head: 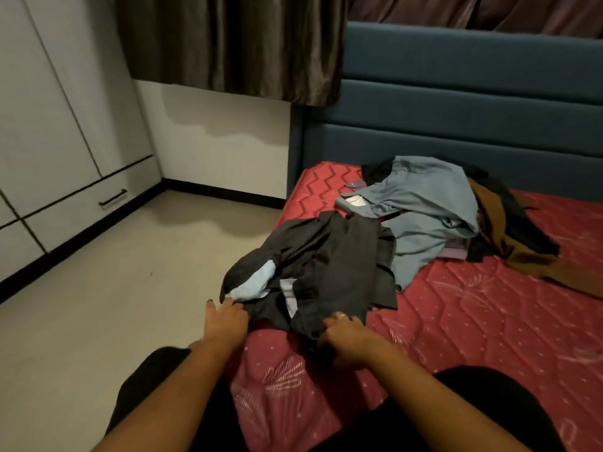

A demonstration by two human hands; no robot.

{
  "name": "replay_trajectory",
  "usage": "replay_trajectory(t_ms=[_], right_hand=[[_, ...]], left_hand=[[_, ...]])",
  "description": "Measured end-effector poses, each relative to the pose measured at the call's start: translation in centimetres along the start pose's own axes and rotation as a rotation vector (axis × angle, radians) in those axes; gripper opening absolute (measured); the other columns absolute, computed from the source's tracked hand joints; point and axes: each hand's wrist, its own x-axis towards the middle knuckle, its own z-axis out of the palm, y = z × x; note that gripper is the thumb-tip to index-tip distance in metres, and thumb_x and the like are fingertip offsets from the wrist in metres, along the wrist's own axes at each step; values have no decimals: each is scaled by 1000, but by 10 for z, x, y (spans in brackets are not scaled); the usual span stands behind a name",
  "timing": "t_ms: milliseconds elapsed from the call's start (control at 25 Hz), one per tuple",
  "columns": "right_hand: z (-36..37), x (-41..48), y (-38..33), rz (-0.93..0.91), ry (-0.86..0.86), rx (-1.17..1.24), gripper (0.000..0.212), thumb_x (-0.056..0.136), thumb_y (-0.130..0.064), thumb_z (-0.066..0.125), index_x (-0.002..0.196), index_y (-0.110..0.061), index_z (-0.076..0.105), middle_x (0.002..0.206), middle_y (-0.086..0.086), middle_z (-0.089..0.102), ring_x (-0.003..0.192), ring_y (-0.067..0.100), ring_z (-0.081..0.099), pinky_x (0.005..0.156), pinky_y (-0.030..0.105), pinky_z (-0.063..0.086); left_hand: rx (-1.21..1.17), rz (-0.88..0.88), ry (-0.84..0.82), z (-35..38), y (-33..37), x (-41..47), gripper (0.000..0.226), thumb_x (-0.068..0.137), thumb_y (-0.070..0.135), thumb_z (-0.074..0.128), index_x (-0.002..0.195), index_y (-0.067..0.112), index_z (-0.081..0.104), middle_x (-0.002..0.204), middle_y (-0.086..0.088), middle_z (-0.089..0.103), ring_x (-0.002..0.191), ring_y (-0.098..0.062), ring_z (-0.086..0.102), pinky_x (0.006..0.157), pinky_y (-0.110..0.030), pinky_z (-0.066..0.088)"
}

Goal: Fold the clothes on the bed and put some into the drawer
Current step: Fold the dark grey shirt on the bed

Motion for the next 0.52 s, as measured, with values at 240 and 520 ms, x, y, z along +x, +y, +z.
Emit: replay_trajectory(t_ms=[240,520], right_hand=[[16,19,0,272,70,544,105,76,-42,74,152,-39,1,153,3,21,135,31,35,112,37,33],[-26,47,-27,92,-619,179,40,90,-14,57,129,-24,58,110,9,62,92,26,64,75,32,49]], left_hand=[[-480,-52,-20,-1,13,-11,30,99,35,39,120,27,59,126,-3,59,120,-23,51,100,-41,36],[-1318,-176,-88,0,17,27,69,81,71,49,130,23,45,110,-2,62,105,-24,58,88,-35,45]])
